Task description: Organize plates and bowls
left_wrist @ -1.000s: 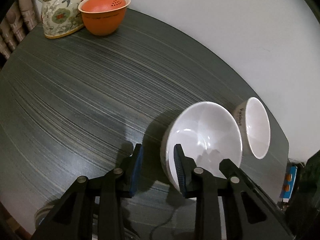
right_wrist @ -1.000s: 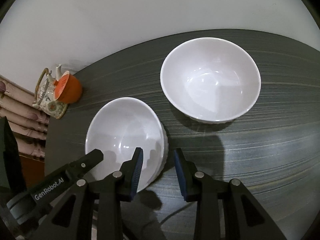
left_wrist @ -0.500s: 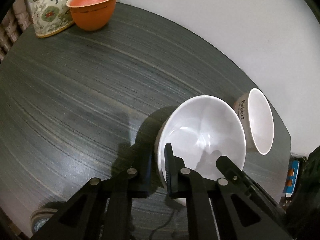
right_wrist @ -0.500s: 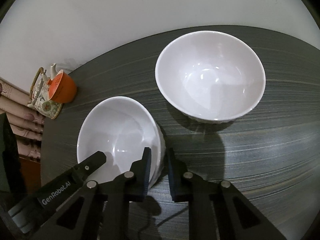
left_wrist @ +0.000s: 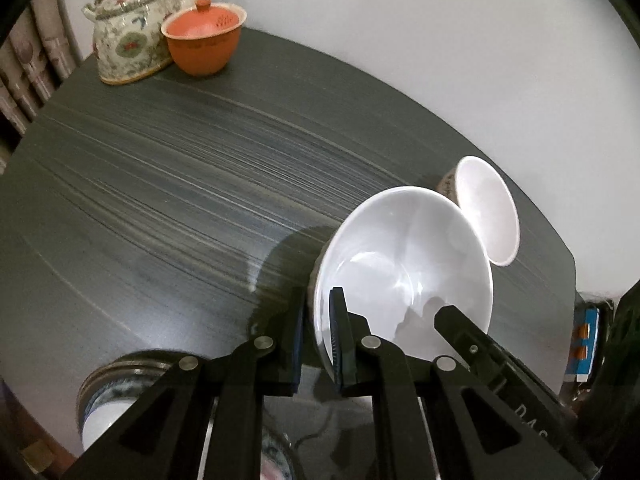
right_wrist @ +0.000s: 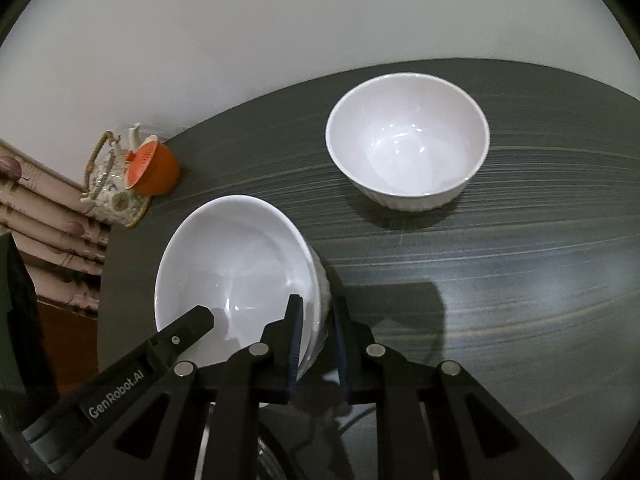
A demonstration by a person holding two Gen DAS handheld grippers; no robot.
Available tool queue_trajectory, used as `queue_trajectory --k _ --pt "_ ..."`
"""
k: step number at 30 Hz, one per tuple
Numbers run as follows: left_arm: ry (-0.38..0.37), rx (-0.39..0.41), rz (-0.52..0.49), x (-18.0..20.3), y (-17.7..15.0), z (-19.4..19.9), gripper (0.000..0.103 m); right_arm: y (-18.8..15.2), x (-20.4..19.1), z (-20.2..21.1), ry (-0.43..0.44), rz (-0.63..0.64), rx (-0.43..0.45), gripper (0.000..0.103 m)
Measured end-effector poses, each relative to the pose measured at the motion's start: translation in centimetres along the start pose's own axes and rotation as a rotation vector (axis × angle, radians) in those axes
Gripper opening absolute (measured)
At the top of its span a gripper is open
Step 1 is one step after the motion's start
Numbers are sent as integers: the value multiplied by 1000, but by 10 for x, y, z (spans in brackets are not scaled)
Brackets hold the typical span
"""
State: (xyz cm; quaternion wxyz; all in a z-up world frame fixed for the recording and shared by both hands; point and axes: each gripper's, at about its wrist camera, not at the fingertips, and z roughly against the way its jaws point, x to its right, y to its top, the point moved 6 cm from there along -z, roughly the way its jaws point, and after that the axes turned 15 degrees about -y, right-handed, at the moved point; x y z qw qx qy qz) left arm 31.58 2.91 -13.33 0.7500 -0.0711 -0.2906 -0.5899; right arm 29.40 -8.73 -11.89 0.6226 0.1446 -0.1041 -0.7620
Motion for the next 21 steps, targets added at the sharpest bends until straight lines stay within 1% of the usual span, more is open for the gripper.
queue_trajectory --k 7,11,13,16,21 --pt "-6 38 -35 16 -8 28 10 -17 5 41 15 12 49 15" --pt "-12 57 -69 29 -15 47 10 -34 18 66 24 2 71 15" --pt "-25 62 -81 38 -25 54 10 -46 28 78 22 -9 77 15" --pt "-37 68 -106 50 -50 68 10 -62 43 92 25 -22 86 15" --pt "-62 54 -130 64 -85 79 10 -91 74 111 -2 -41 97 15"
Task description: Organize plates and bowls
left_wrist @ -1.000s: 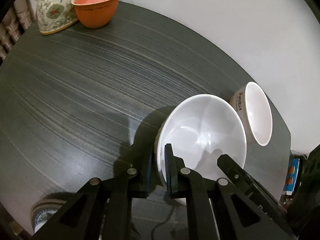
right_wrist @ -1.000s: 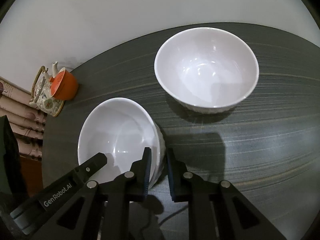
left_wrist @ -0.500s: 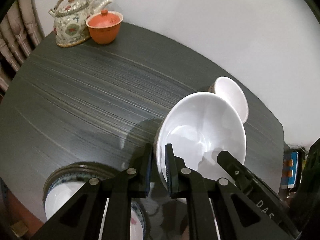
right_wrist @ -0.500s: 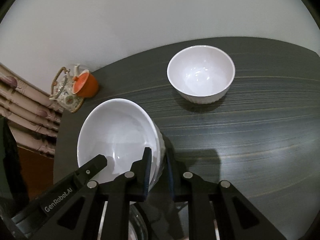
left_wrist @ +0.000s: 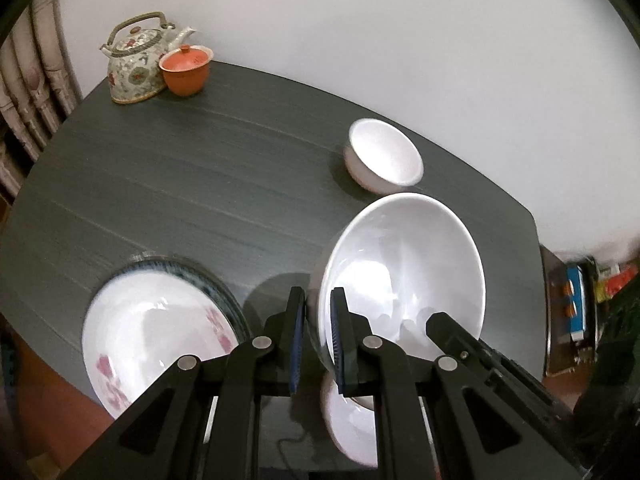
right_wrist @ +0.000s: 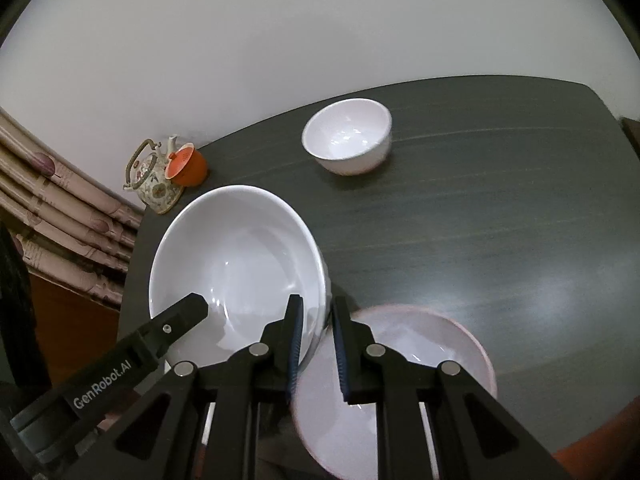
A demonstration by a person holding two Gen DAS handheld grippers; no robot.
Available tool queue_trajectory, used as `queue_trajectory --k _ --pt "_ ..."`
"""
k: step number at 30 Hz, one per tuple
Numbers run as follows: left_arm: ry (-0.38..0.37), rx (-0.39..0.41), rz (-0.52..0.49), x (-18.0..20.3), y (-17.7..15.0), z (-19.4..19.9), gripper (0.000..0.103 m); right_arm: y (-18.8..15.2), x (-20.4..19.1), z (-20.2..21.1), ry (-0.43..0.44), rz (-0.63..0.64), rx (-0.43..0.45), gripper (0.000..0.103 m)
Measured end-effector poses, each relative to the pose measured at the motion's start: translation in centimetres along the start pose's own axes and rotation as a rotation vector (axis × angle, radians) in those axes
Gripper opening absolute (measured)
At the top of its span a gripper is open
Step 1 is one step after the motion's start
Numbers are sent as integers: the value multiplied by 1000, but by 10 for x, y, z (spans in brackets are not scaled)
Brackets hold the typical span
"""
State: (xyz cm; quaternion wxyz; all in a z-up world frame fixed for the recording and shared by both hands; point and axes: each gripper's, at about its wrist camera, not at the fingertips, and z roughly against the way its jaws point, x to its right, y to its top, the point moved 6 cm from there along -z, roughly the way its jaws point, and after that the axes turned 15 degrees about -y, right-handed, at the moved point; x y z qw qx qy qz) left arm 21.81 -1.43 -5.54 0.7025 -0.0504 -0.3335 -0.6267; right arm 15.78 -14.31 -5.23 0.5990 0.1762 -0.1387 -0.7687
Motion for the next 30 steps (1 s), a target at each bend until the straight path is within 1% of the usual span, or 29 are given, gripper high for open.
queue_trajectory --k 3,8,15,20,24,30 --pt "-11 -15 -12 11 -19 0 10 -12 14 10 -22 -5 5 15" --pt "-15 -58 -36 24 -45 -9 11 -32 36 14 -48 -25 -24 16" --pt "28 -149 -62 27 -76 -37 11 -51 54 -3 -81 -46 -83 16" --pt "60 -185 -84 27 -85 -52 11 -62 60 -18 -107 -38 -118 16" --pt "89 -194 -101 30 -89 -58 11 -65 57 -23 -136 -12 -121 16" --pt "102 -210 -93 30 -92 -63 11 -68 59 -28 -130 -10 -139 16"
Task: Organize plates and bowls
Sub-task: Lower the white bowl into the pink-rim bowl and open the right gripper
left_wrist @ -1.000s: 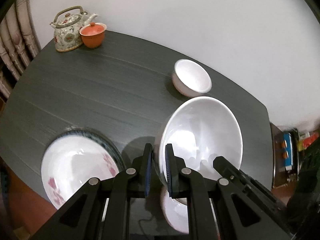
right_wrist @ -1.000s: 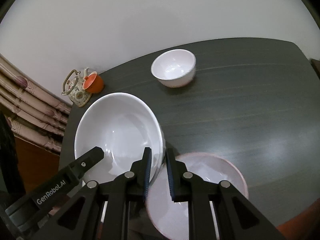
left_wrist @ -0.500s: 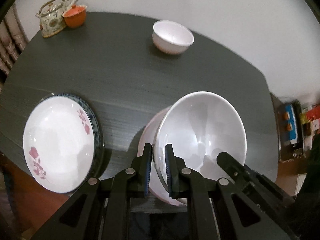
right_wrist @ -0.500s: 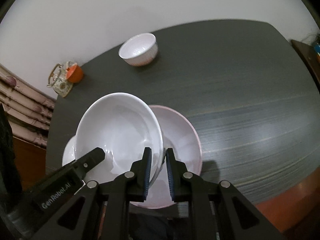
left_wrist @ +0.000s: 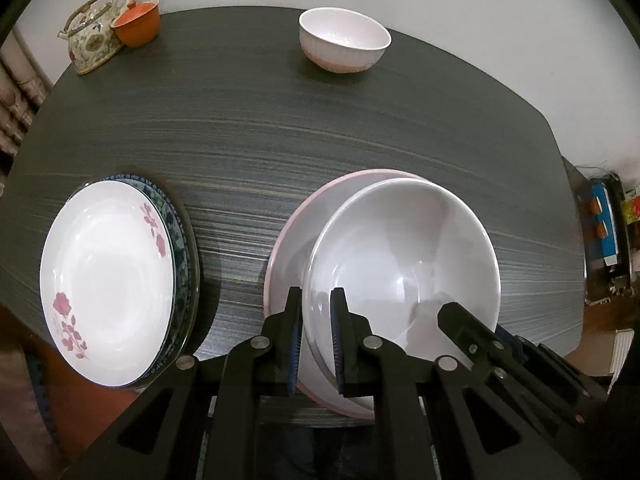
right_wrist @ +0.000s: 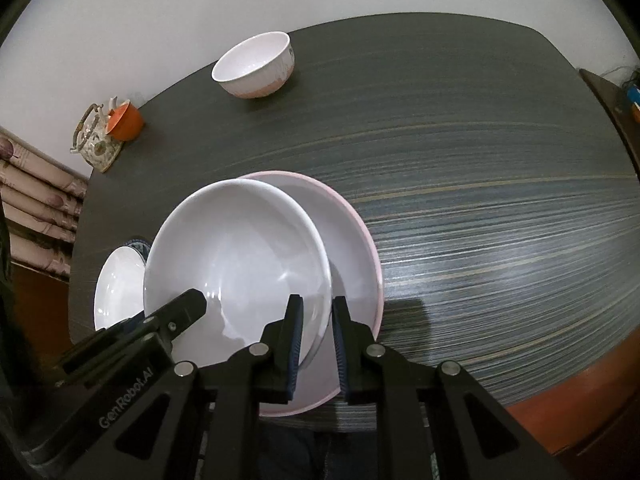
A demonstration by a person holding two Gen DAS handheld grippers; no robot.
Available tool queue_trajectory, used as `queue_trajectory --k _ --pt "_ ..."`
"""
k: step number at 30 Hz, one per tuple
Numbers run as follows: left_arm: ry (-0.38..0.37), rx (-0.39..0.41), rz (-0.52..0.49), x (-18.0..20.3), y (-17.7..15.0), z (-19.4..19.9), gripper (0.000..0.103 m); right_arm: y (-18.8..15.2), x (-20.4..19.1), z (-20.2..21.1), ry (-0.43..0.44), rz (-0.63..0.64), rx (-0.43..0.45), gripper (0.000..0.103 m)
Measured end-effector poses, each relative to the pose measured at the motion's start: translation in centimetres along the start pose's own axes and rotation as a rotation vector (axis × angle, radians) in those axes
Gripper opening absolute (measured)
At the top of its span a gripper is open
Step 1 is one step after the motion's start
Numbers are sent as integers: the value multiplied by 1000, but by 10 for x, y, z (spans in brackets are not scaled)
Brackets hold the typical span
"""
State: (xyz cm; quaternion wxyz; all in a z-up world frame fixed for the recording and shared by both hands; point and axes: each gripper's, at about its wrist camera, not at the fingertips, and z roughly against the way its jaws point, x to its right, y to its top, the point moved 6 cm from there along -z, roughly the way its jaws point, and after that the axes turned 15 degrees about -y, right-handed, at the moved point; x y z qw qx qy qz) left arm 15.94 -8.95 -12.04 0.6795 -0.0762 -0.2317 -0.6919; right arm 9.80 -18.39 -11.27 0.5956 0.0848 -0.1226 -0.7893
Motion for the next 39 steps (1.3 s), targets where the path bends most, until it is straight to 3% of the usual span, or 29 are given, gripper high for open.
queue_trajectory --k 18,28,39 --pt "-13 -37 25 -2 6 -10 13 2 2 -3 -7 19 -4 18" --pt "-36 -55 42 -3 8 -12 21 4 3 -5 3 -3 -14 18" --pt "-45 -56 60 -7 7 -11 23 4 5 -6 -2 -5 -33 19"
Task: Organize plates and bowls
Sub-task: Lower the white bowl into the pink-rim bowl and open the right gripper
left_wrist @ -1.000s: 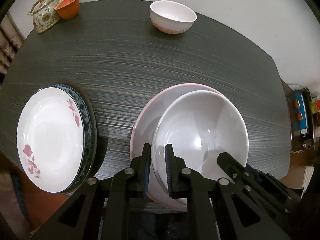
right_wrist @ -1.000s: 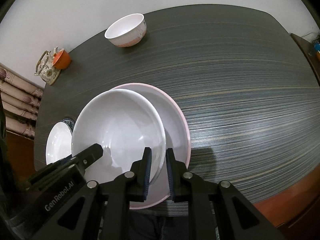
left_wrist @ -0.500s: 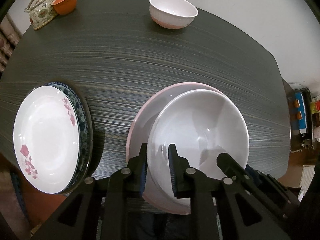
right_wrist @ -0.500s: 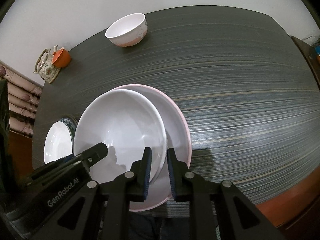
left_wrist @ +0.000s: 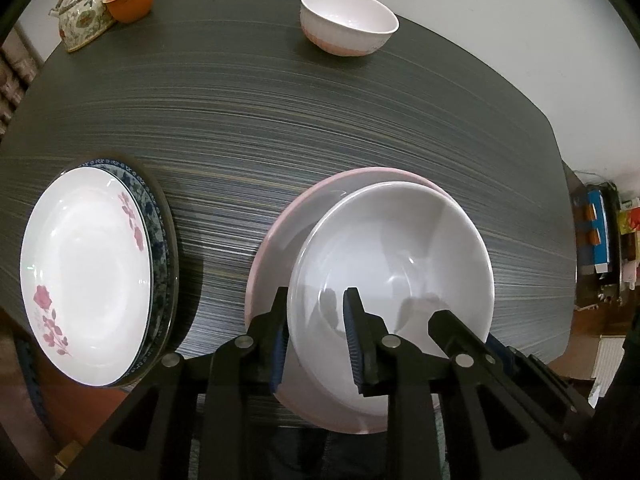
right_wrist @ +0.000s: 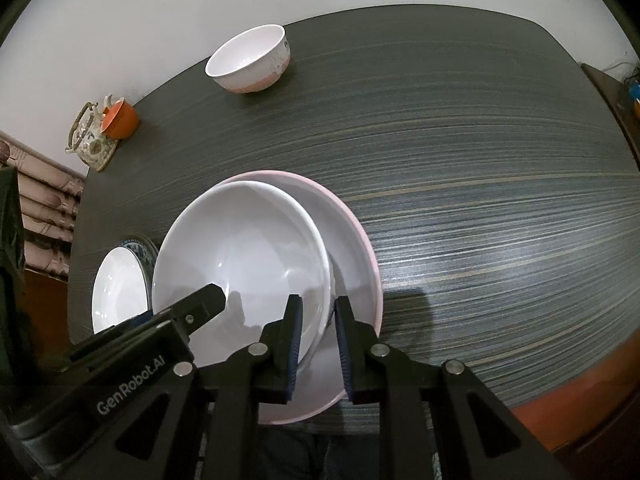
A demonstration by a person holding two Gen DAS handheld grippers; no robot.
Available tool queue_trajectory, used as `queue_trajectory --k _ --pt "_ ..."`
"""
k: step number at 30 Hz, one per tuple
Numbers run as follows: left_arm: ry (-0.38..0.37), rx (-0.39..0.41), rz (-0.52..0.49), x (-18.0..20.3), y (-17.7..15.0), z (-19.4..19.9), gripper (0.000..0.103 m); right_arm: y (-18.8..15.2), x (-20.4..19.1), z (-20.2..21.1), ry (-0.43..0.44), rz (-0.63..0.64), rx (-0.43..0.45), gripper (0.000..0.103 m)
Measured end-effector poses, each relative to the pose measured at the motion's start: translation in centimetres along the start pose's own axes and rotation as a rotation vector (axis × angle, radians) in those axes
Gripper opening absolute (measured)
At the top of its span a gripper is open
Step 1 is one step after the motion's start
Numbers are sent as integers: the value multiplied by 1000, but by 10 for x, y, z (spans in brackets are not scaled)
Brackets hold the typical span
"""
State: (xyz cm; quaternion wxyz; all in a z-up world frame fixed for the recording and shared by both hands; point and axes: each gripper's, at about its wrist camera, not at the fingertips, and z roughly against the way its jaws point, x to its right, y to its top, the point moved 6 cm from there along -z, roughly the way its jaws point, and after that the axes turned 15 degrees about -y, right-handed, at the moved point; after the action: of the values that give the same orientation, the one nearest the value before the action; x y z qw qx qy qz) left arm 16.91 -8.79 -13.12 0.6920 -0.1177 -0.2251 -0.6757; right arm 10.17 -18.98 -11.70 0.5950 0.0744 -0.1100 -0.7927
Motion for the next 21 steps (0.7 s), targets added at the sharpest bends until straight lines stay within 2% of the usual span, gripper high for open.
queue_trajectory --k 7,15,21 --pt "5 18 -14 2 5 2 25 4 -1 2 -16 5 -6 25" --pt "9 51 -51 5 7 8 28 7 2 5 -10 -2 7 25" --pt "13 79 -79 11 6 14 35 8 5 8 -13 -13 40 27"
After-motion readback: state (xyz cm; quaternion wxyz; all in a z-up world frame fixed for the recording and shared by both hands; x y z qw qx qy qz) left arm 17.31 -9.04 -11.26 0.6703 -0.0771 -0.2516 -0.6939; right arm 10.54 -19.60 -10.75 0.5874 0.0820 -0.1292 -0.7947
